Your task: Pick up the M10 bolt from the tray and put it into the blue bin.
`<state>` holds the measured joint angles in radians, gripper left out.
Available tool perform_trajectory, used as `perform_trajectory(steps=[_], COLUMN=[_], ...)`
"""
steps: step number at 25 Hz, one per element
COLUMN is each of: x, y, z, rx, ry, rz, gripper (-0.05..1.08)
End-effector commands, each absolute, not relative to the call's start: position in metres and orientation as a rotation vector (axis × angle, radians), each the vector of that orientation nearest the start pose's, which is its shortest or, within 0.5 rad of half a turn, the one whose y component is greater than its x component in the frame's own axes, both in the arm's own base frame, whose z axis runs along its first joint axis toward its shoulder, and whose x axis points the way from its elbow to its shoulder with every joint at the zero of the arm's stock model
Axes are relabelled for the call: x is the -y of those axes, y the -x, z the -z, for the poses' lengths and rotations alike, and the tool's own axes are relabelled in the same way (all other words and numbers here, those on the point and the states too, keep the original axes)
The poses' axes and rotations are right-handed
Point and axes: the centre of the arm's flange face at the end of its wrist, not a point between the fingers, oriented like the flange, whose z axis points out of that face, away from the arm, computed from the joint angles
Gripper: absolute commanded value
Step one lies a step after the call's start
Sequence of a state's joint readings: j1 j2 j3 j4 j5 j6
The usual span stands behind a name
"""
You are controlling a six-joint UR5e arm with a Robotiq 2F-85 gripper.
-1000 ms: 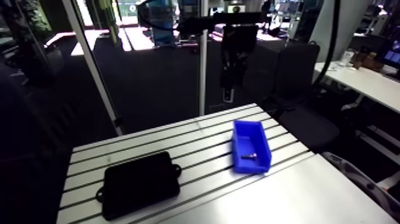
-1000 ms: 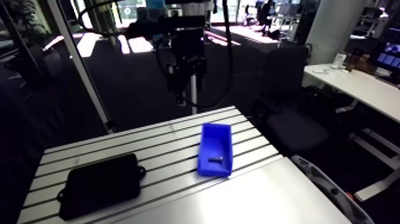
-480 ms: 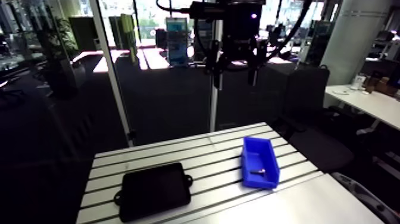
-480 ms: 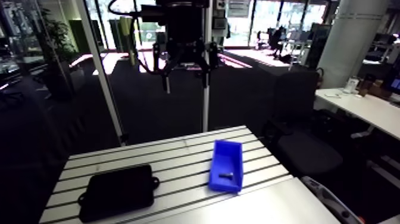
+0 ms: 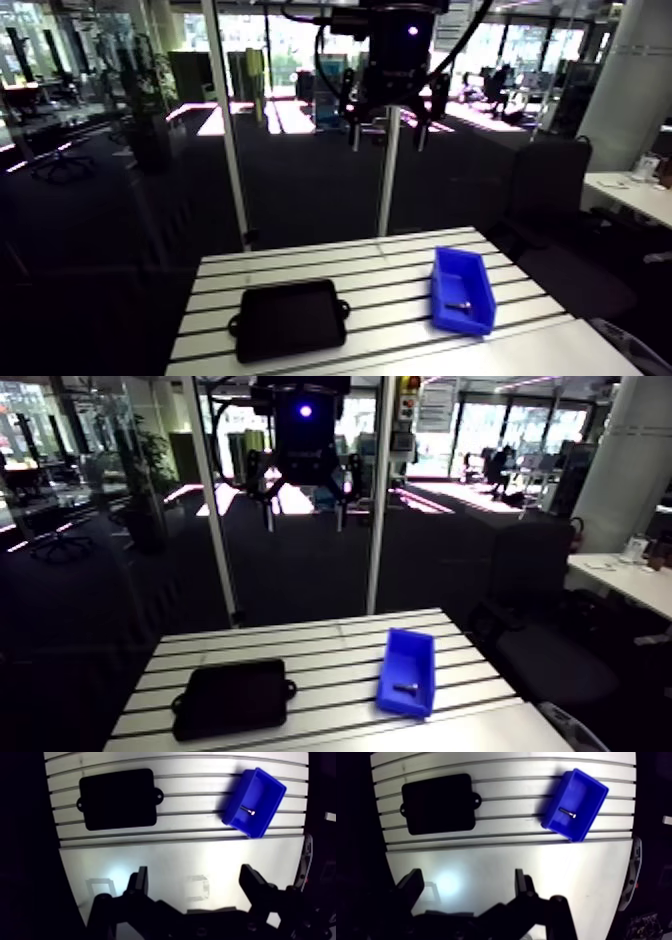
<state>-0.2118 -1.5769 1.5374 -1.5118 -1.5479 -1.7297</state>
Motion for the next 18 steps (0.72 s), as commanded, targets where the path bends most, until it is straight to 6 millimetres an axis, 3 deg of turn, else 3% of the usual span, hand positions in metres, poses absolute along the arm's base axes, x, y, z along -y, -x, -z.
perform_trajectory(steps=[1,8,18], x=[0.0428,0.0421,0.0421], y=[0.5038,0.4995,0.4993], z=[-0.4973,-0.5063,-0.5032], rx=[-3.154,-3.245,-3.25], ry=[-0.054,-0.038,-0.033], rz=[0.025,-0.026,-0.027], gripper=[0.02,0.02,0.02])
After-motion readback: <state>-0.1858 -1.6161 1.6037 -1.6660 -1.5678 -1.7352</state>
